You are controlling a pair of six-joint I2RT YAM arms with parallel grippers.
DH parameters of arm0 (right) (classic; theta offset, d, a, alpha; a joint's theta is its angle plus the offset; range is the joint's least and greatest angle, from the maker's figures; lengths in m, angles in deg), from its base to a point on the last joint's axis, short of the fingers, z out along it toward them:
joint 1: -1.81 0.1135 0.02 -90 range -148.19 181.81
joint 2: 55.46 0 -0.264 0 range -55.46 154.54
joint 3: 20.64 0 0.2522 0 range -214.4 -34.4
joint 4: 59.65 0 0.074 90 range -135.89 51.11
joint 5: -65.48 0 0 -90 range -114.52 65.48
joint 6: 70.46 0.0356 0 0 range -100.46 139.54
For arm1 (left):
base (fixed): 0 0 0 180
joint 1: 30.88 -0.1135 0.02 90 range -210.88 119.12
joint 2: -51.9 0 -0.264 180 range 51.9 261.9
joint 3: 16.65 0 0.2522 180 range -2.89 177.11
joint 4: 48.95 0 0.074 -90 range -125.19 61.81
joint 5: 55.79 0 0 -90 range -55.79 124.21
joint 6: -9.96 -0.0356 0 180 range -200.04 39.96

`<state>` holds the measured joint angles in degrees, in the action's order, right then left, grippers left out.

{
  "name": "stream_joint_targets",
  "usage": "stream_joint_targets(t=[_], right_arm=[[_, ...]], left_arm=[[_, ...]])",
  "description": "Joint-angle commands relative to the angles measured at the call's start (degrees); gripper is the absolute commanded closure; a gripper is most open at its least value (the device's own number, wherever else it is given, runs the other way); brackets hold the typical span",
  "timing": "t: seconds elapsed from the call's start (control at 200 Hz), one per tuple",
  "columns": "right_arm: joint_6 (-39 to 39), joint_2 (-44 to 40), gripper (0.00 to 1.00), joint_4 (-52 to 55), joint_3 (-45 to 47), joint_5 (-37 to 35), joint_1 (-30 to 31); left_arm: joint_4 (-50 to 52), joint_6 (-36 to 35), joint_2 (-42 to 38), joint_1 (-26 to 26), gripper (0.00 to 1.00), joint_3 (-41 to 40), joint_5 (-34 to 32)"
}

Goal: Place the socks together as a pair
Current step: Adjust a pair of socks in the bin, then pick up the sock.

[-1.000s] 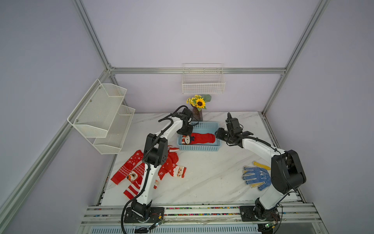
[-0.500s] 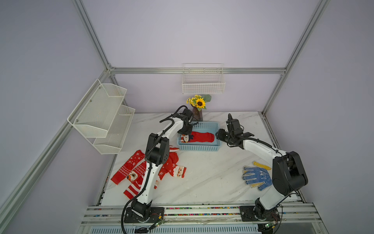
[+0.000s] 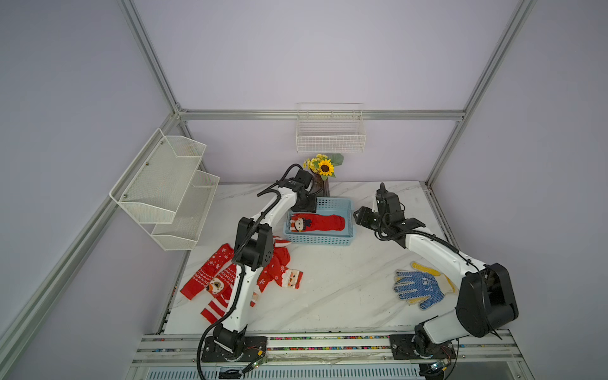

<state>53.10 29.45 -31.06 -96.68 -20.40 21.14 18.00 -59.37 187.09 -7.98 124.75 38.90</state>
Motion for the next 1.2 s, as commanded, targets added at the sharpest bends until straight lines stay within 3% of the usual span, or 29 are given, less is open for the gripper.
stream_joint_targets(t=[0.0, 0.22, 0.415, 0.64, 0.945, 1.195], right_arm=[[0.0, -2.8, 0.48, 0.7, 2.0, 1.3, 0.1], [1.6, -6.1, 0.48, 0.4, 6.3, -0.3, 6.5], [5.7, -6.0, 0.48, -2.7, 9.4, -4.4, 18.2], [14.3, -0.7, 0.49, -9.8, 13.1, -4.6, 29.3], [21.3, 10.6, 0.55, -13.7, 11.2, -8.3, 38.2], [25.6, 17.8, 0.59, -15.0, 7.9, -9.7, 39.9]], left_arm=[[-2.1, 2.5, -10.1, 0.2, 0.38, -4.6, 2.9], [-6.6, 4.1, -25.1, 0.2, 0.37, -24.7, 2.9], [-14.0, 7.7, -41.3, 0.2, 0.36, -45.6, 2.3], [-14.4, 12.9, -54.8, 0.5, 0.35, -63.5, -0.3], [-19.5, 21.9, -69.5, 0.9, 0.36, -80.4, -4.8], [-21.0, 23.5, -70.9, 0.9, 0.35, -84.1, -6.6]])
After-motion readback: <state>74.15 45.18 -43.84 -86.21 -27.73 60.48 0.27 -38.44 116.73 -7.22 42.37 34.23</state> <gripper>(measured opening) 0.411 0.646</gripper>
